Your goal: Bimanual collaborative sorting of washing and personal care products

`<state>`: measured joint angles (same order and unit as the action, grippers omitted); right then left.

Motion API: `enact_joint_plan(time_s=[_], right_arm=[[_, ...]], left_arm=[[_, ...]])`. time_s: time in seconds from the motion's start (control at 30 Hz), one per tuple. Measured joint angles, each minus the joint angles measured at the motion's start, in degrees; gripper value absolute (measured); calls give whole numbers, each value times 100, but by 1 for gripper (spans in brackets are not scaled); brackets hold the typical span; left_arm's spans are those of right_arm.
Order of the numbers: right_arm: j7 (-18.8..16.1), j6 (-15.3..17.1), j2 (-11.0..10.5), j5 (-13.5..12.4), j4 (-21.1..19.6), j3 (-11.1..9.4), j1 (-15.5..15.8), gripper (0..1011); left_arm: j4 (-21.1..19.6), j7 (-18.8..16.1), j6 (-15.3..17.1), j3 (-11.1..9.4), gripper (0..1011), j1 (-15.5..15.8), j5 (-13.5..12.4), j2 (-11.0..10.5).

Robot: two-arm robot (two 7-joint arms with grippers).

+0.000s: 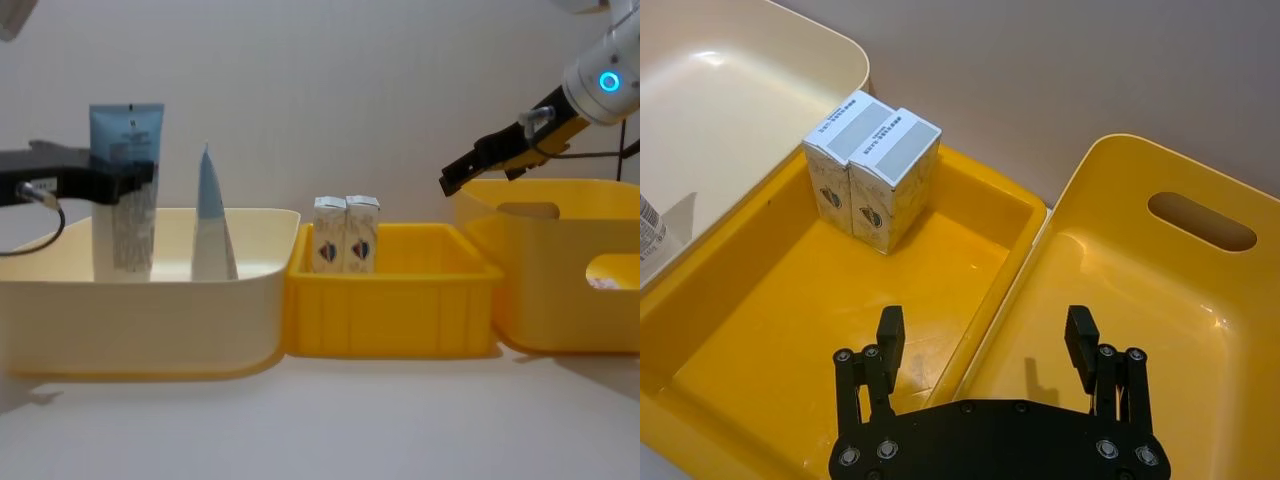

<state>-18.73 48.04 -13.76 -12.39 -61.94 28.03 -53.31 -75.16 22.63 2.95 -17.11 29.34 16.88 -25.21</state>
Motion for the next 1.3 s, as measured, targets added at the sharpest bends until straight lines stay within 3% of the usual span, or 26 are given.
enact_joint_plan(time_s=[0.57, 0.83, 1.0, 1.3], right_arm=[[0, 0, 0, 0, 0, 0, 0, 1001], [-18, -19, -1, 14, -3, 26, -2, 1001], [-76, -167, -41, 104, -60, 129, -16, 1001], [-211, -645, -164, 286, -335, 327, 15, 1001]], left_arm=[[-906, -359, -407, 270, 235, -110, -297, -87], [-1334, -326, -581, 350, 236, 34, -361, -107], [-1442, -170, -686, 373, 235, 154, -278, -77], [-1430, 176, -840, 381, 235, 398, 103, 54]])
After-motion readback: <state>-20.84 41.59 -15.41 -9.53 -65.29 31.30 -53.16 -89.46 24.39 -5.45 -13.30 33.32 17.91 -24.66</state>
